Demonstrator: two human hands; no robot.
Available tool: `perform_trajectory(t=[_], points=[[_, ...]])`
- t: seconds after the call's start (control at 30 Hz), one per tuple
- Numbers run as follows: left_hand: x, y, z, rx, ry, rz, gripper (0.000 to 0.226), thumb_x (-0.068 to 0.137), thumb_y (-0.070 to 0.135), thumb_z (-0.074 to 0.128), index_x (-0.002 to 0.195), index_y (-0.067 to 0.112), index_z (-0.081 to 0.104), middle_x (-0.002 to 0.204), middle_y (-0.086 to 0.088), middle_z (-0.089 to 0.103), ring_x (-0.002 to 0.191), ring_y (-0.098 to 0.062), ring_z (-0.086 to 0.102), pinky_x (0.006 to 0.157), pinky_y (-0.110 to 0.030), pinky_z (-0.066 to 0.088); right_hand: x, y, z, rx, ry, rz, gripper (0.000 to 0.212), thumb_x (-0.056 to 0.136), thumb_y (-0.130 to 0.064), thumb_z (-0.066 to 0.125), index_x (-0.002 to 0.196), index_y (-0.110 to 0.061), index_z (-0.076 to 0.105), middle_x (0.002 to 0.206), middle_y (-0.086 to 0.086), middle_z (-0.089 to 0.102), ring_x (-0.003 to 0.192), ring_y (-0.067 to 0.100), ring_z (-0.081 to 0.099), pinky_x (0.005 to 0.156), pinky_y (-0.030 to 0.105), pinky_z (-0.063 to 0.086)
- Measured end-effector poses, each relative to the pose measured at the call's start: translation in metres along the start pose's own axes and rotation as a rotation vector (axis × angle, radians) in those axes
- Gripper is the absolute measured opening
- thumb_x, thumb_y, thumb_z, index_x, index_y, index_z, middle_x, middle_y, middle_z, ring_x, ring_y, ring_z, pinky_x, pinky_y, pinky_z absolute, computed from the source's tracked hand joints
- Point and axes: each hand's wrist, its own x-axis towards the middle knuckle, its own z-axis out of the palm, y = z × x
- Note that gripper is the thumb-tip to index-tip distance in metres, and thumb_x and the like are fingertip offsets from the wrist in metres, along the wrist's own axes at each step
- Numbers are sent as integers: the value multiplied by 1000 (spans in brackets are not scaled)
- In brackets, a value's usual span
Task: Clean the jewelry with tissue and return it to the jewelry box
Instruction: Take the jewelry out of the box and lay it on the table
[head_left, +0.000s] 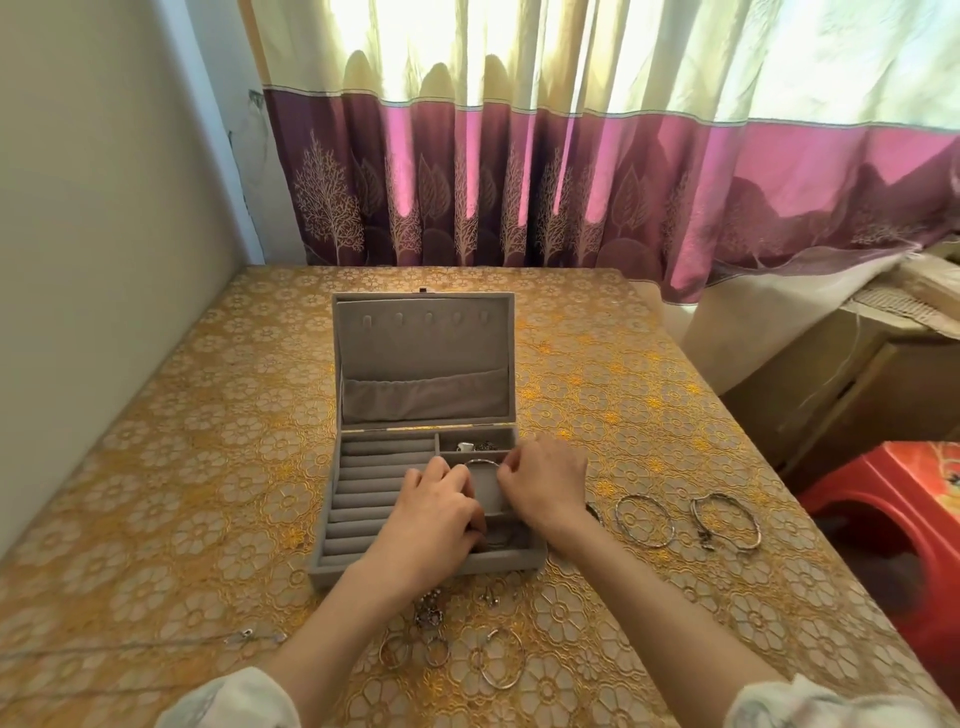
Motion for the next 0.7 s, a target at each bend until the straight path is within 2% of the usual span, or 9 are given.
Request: perform_trajectory(t=[0.07,0.13,0.23,0.3,0.37,0.47,0.53,0.7], points=[[-2,-2,1,-44,7,-16,24,93,37,47,108,27,63,110,7,44,109,-15,31,95,-32,24,-3,8,-4,321,-7,54,18,89,-21,53,81,-12,66,82,1,64,77,13,56,74,29,49],[-4,-3,0,-93,41,-28,20,94,36,45,106,27,59,110,9,46,109,-13,31,94,-30,23,-8,16,-14,544,-20,112,19,90,-15,53,74,-13,61,72,1,60,65,10,52,59,21,45],[-7,-3,-4,-303,87,-63,8,93,32,50,94,27,57,102,13,53,104,-9,40,91,-29,26,-19,31,-28,713,28,165,19,92,-13,52,74,-17,56,70,-1,59,69,15,58,59,17,45],[-7,-1,-10,-547,78,-123,6,92,26,54,87,25,56,90,12,59,92,-9,52,92,-32,37,-29,40,-35,832,54,198,12,91,-13,53,81,-12,59,73,3,62,70,16,61,58,19,47],[-8,2,-20,-780,81,-181,7,93,19,52,87,19,56,84,7,63,83,-8,60,85,-32,47,-42,49,-41,938,52,228,11,91,-12,54,83,-7,61,74,6,64,64,13,60,56,19,44],[-10,9,-38,-999,139,-200,7,93,11,50,90,10,57,81,0,66,76,-7,63,77,-21,50,-62,64,-48,966,-44,237,14,90,-11,56,80,-3,62,67,7,62,55,9,55,53,19,41],[-12,14,-49,-1093,158,-195,6,91,10,53,90,7,59,80,-4,66,72,-8,62,73,-19,51,-76,75,-48,930,-113,255,14,89,-10,56,79,-3,62,66,7,61,53,8,52,49,17,40],[-24,28,-59,-1118,117,-158,3,85,9,61,86,9,64,74,-1,66,67,-6,61,69,-18,52,-103,98,-38,634,-158,275,16,89,-16,59,75,-9,64,65,2,63,55,7,54,53,17,42]])
